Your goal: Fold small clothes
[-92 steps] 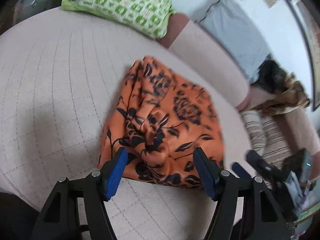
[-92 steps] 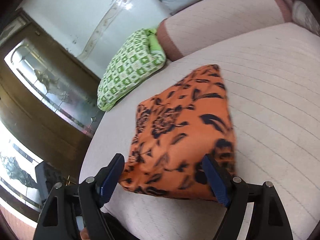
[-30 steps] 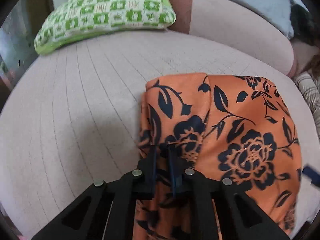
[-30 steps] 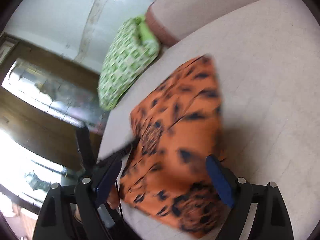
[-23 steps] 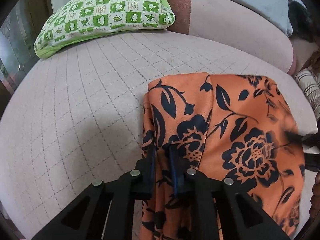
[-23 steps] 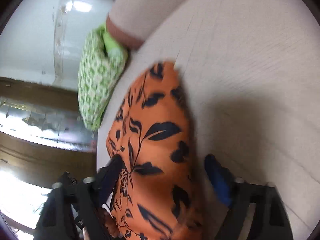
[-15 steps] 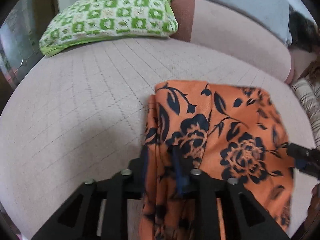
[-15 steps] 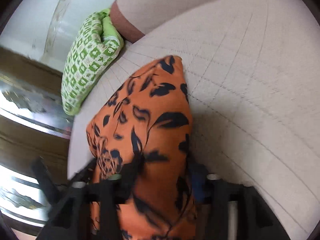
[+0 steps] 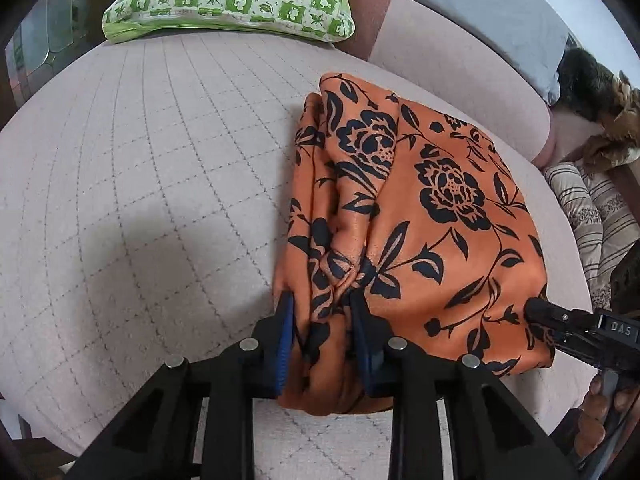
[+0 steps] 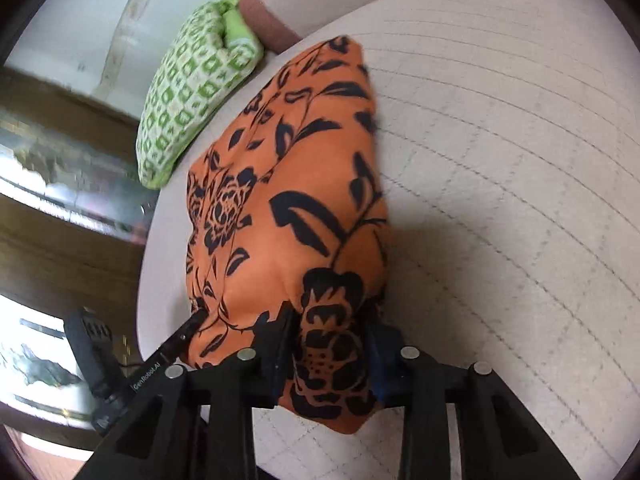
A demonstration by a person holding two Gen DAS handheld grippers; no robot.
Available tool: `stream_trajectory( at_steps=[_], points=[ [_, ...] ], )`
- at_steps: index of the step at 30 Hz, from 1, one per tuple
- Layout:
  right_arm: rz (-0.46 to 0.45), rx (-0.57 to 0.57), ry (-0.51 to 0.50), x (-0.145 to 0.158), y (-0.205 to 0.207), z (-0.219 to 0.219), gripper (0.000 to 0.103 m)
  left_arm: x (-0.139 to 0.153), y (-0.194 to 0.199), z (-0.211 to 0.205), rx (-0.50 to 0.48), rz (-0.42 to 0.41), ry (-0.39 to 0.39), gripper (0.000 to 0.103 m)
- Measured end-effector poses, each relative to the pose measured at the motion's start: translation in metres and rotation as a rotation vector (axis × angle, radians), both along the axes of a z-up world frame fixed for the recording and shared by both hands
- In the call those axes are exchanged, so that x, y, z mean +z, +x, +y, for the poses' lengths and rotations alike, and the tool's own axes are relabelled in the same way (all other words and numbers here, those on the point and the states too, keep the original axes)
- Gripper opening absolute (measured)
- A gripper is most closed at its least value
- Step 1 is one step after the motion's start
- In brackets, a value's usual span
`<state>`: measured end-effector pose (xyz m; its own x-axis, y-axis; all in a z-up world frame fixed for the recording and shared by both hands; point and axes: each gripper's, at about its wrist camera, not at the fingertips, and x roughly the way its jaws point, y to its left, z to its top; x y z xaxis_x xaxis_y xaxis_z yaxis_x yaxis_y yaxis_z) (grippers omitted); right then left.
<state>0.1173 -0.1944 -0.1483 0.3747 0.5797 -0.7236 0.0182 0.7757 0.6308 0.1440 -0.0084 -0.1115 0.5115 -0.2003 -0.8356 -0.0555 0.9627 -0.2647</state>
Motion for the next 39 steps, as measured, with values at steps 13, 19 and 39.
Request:
stream_trajectory(
  at_steps=[13, 19, 39],
  points=[
    [-0.217, 0.053, -0.153, 0.064, 0.030, 0.009, 0.074, 0.069, 0.053, -0.008, 0.011, -0.114, 0.147, 0.067],
    [-0.132, 0.000, -0.139, 0.041, 0.092, 0.004, 0.074, 0.057, 0.106, -0.018, -0.017, -0.086, 0.193, 0.067],
    [-0.140, -0.001, -0.161, 0.040, 0.081, 0.007, 0.067, 0.037, 0.116, -0.012, -0.047, -0.019, 0.142, 0.049]
  ],
)
